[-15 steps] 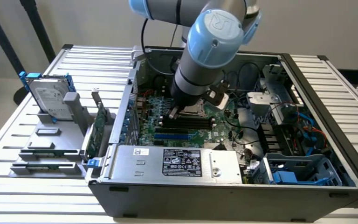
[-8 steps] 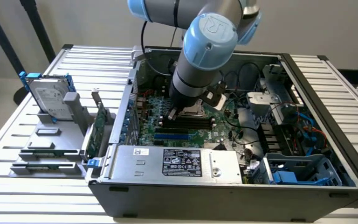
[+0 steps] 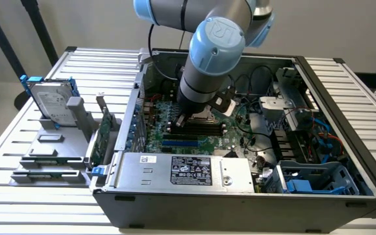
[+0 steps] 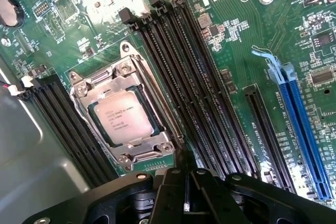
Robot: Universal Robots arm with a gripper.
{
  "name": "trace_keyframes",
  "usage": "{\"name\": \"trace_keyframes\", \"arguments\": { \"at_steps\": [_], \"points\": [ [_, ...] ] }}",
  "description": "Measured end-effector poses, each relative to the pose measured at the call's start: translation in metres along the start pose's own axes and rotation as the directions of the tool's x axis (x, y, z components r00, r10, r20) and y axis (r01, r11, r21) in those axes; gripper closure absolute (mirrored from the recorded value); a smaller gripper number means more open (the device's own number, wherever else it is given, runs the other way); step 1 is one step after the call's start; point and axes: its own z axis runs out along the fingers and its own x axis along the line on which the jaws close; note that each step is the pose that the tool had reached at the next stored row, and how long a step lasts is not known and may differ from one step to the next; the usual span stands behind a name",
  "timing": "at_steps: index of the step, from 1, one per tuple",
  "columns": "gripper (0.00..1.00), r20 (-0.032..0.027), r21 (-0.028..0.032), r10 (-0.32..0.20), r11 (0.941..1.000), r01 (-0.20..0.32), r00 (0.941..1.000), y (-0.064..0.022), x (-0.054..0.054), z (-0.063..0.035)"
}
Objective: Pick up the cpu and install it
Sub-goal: 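Install the second cpu locking lever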
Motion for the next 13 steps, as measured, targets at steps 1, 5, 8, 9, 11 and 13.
{"name": "trace_keyframes", "arguments": {
  "at_steps": [1, 5, 8, 9, 11, 13],
  "points": [
    [0.89, 0.0001, -0.0007, 0.0, 1.0, 0.0, 1.0, -0.0002, 0.0001, 0.0004],
    [0.89, 0.0069, -0.0047, 0.001, 1.0, -0.001, 1.0, -0.0005, 0.0006, 0.001],
    [0.89, 0.0112, -0.0068, 0.001, 1.0, -0.001, 0.9999, -0.0007, 0.0007, 0.0004],
    [0.89, 0.0116, -0.0071, 0.001, 1.0, -0.001, 0.9999, -0.0008, 0.0009, -0.0003],
    [0.89, 0.0111, -0.0072, 0.001, 1.0, -0.001, 0.9999, -0.0014, 0.0017, -0.0021],
    [0.89, 0.0122, -0.0074, 0.001, 1.0, -0.001, 0.9999, -0.0022, 0.0023, -0.0048]
  ]
}}
